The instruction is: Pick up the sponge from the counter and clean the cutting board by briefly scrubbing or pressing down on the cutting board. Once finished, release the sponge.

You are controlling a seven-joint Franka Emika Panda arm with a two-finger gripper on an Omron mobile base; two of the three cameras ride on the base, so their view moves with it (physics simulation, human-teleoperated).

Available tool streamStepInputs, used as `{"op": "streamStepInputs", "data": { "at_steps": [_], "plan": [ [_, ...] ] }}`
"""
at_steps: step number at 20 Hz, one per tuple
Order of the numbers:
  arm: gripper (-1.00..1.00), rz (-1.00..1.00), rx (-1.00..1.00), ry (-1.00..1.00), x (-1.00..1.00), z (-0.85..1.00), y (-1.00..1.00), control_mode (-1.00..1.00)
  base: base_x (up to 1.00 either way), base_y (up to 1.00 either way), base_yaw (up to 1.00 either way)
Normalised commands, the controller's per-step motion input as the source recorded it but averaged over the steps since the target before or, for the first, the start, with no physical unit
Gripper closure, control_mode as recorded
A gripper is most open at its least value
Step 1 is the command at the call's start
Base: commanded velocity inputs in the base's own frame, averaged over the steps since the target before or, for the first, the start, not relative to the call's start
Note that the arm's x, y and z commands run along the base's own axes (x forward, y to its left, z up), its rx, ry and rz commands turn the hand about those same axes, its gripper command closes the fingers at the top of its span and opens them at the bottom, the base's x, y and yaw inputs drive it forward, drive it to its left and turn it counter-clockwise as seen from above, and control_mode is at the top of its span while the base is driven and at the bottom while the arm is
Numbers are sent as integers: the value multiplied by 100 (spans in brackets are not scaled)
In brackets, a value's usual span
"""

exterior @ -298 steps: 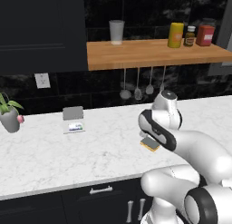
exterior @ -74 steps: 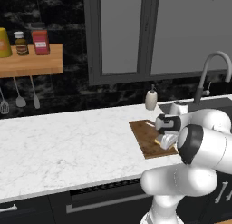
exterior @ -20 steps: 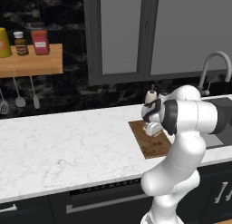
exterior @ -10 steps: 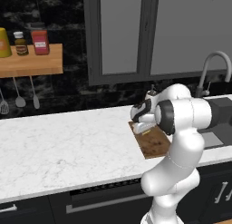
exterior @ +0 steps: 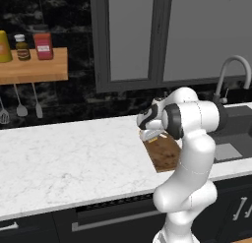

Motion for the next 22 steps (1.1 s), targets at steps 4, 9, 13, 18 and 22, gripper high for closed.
{"op": "streamStepInputs", "data": {
  "at_steps": [4,9,13,18,22],
  "plan": [
    [100,0,0,2,38,-48,0,-100,0,0,0],
    [100,0,0,0,-16,-47,-2,-100,0,0,0],
    [100,0,0,2,-63,-28,-9,-100,0,0,0],
    [100,0,0,4,-66,-37,-3,-100,0,0,0],
    [100,0,0,4,-61,-40,0,-100,0,0,0]
  ]
}}
